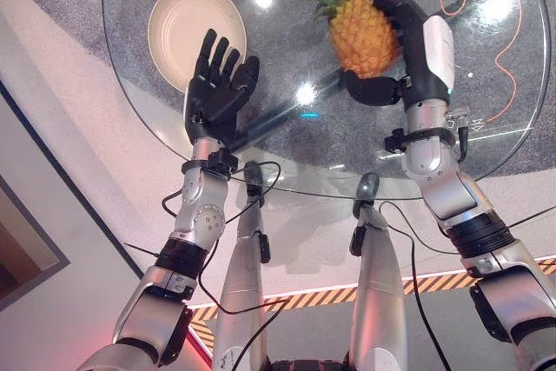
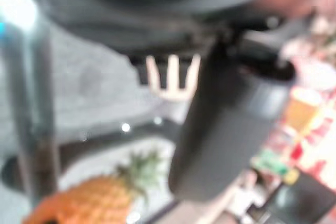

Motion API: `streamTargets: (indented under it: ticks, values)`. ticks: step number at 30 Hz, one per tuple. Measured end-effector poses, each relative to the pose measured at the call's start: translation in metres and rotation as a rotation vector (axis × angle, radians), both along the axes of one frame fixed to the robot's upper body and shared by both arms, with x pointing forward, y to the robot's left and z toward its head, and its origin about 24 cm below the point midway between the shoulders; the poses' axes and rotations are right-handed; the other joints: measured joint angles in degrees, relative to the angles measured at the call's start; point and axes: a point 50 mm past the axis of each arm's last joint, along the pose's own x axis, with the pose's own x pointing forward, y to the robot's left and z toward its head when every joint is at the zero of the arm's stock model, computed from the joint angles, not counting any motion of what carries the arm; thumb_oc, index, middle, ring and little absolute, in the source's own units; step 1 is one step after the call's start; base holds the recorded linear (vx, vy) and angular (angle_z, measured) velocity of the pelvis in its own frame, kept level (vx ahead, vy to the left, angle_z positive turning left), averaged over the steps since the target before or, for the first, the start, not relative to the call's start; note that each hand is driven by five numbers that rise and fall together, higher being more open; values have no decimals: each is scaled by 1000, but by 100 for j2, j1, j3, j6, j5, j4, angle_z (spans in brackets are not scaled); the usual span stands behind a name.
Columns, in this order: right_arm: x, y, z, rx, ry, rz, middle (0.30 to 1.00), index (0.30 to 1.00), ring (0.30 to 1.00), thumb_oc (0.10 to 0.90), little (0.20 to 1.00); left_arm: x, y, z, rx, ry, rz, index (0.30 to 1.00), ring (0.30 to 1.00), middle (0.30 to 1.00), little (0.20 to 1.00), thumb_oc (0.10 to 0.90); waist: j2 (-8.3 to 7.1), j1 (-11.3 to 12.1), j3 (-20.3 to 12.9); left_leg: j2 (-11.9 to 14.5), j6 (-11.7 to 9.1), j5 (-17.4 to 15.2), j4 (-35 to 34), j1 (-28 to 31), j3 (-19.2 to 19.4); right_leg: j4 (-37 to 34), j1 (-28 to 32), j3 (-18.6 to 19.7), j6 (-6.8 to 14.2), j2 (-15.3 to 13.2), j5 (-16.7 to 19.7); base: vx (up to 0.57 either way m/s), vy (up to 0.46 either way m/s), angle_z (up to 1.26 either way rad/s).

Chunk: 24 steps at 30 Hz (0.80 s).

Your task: Pick up the fruit to the plate

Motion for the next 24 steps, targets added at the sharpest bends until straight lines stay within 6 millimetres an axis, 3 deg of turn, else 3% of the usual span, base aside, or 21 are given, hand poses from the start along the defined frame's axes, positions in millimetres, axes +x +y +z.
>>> streamTargets:
  ticks: [14,24]
  values:
    - [-1,33,-7,-83,71,142,300,300,300,100,200,1,-15,2,-111,-6,-92,900,900,900,900,800,0,10,0,-10,1,0,-1,0,-1,1,0,0,1,-11,-1,0,0,0]
    - [-3,38,-7,-131,77,156,300,300,300,100,200,0,-20,2,-116,-8,-117,900,900,900,900,800,0,24,0,-29,3,0,-1,0,-1,12,-6,0,12,-31,-9,0,0,0]
